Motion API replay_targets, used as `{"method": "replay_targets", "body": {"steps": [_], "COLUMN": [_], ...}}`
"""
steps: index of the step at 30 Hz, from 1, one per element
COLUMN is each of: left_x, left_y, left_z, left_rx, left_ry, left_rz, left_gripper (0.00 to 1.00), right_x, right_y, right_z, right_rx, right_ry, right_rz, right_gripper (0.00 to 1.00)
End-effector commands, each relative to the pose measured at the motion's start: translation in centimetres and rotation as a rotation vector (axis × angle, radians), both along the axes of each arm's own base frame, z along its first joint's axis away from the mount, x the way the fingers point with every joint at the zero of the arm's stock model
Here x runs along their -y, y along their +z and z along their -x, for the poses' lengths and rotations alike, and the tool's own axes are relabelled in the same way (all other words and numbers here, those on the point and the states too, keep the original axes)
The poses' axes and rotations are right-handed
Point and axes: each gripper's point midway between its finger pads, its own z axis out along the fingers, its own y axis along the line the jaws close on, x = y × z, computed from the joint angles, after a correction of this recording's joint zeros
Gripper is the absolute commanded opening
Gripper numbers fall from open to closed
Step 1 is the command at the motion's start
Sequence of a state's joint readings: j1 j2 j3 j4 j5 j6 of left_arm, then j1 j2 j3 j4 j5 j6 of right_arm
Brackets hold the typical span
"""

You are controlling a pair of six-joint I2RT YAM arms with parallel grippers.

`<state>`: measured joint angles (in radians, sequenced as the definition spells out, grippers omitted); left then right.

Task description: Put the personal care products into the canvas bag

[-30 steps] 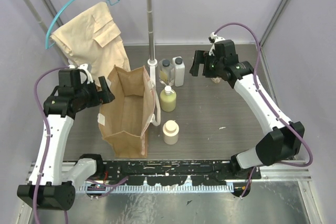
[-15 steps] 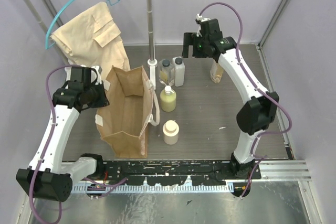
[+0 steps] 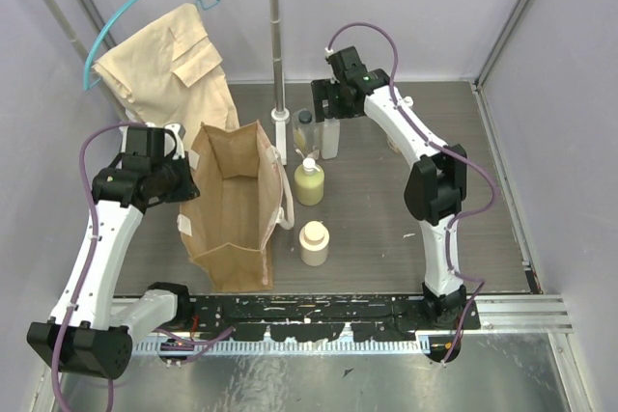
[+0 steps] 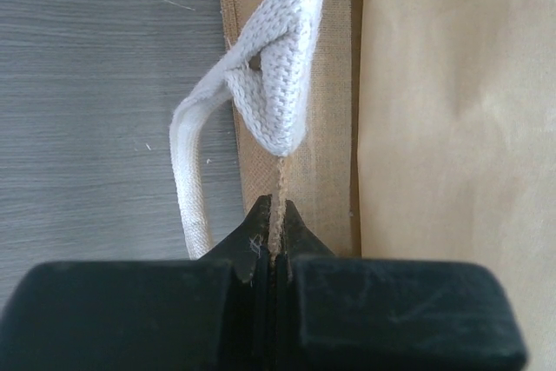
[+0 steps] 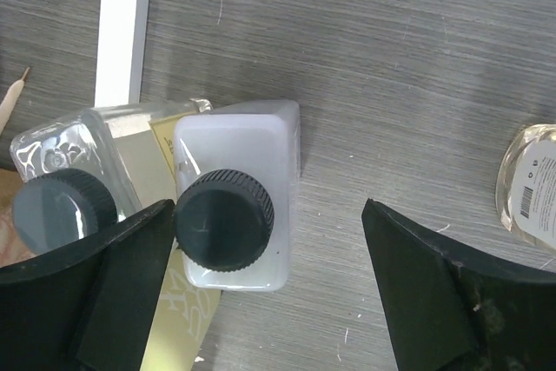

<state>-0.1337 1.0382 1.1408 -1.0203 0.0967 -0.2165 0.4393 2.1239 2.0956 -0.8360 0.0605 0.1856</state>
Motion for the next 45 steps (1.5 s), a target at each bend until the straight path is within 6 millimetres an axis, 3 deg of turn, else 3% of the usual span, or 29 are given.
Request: {"method": "replay_targets", "body": {"steps": [1, 15, 19, 22, 25, 26, 32, 37, 42, 45], "left_x": [0.4, 0.8, 1.0, 1.1, 1.2, 1.2, 1.4, 1.5, 1.8, 1.8], "left_y": [1.6, 1.0, 0.9, 0.9, 0.8, 0.7, 0.7, 0.5, 0.3, 0.4], "left_z": [0.0, -0.4, -0.6, -0.6, -0.6, -0.7, -0.7, -0.8, -0.7, -0.7], "left_rx": [0.048, 0.035, 0.036, 0.032, 0.033, 0.032, 0.035, 0.037, 0.034, 0.038], "left_ry": [-0.023, -0.035, -0.04, -0.045, -0.048, -0.047, -0.051, -0.052, -0.054, -0.054], "left_rz": [0.019, 0.03, 0.037, 0.043, 0.047, 0.048, 0.06, 0.065, 0.079, 0.083], "left_gripper": [0.0, 0.0, 0.0, 0.0, 0.0, 0.0, 0.0, 0.0, 0.0, 0.0], "right_x": [-0.1, -0.8, -0.9, -0.6, 0.1, 0.4, 1.3, 1.3, 1.5, 0.0], "right_y": [2.4, -3.4, -4.5, -3.8, -1.6, -0.4, 9.7, 18.1, 22.1, 25.1], "right_z": [-1.0, -2.8, -2.7, -2.4, -2.4, -2.4, -1.4, 0.7, 2.6, 4.6], "right_rx": [0.072, -0.003, -0.024, -0.02, 0.018, 0.039, 0.221, 0.389, 0.449, 0.489], "right_ry": [-0.007, 0.03, 0.044, 0.043, 0.027, 0.014, -0.013, 0.002, 0.013, 0.084], "right_rz": [0.006, 0.12, 0.127, 0.135, 0.148, 0.157, 0.087, -0.022, -0.081, -0.167], "right_gripper": [0.93, 0.79, 0.59, 0.28, 0.04, 0.01, 0.01, 0.01, 0.01, 0.01]}}
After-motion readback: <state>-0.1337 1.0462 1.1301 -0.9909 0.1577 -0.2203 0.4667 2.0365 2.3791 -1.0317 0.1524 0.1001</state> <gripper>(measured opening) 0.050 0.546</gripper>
